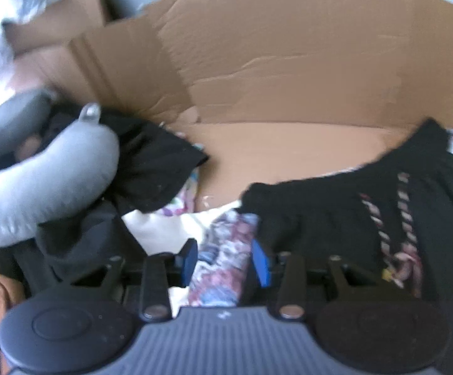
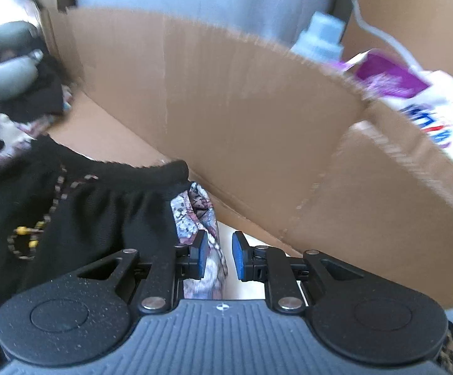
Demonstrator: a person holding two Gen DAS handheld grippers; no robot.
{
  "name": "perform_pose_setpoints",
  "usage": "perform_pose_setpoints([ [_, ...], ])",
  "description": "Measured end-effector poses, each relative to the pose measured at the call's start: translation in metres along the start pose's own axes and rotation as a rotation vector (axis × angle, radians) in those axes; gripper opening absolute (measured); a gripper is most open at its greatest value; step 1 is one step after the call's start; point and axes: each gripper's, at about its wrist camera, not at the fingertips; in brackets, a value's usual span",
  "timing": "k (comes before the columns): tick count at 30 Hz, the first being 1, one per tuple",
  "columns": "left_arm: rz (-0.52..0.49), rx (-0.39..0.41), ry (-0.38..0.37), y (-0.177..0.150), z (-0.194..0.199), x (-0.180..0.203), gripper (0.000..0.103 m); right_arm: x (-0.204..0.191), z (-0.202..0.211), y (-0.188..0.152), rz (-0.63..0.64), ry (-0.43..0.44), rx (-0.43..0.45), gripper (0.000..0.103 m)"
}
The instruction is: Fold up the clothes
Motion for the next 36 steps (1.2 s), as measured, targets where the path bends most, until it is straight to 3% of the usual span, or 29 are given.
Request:
perform_pose_setpoints([
  [13,-0.036,0.045,-0.096,-0.033,0.094,0.035,0.043,0.005,0.128,-0.029,0.077,0.018,0.037,0.024],
  [17,-0.009,0.044,-0.118,-0.049,0.114,0.039,0.045,0.007,0.154,-0.049,0.064,0.021,0.030,0.031],
  [21,0.029,0.032,-0.150,-0.071,0.129,0.043,0.045,0.011,0.175,-0.077,0.024,0.027,0.029,0.032],
  [29,0.078,0.026,-0.209,-0.127,0.149,0.063,0.045,0.011,0.203,-0.168,-0.025,-0.021,0.026,0.032],
  [36,0.094,-0.014,-0.270,-0.166,0.162,0.084,0.046,0.010,0.222,-0.211,-0.105,-0.050,0.027,0.032],
])
Point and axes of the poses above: each gripper's, at about its wrist camera, not at the fingertips, and z roughly against the way its jaws point, x to its right, y to its top, and after that the axes turned 1 degree about x, right-handed
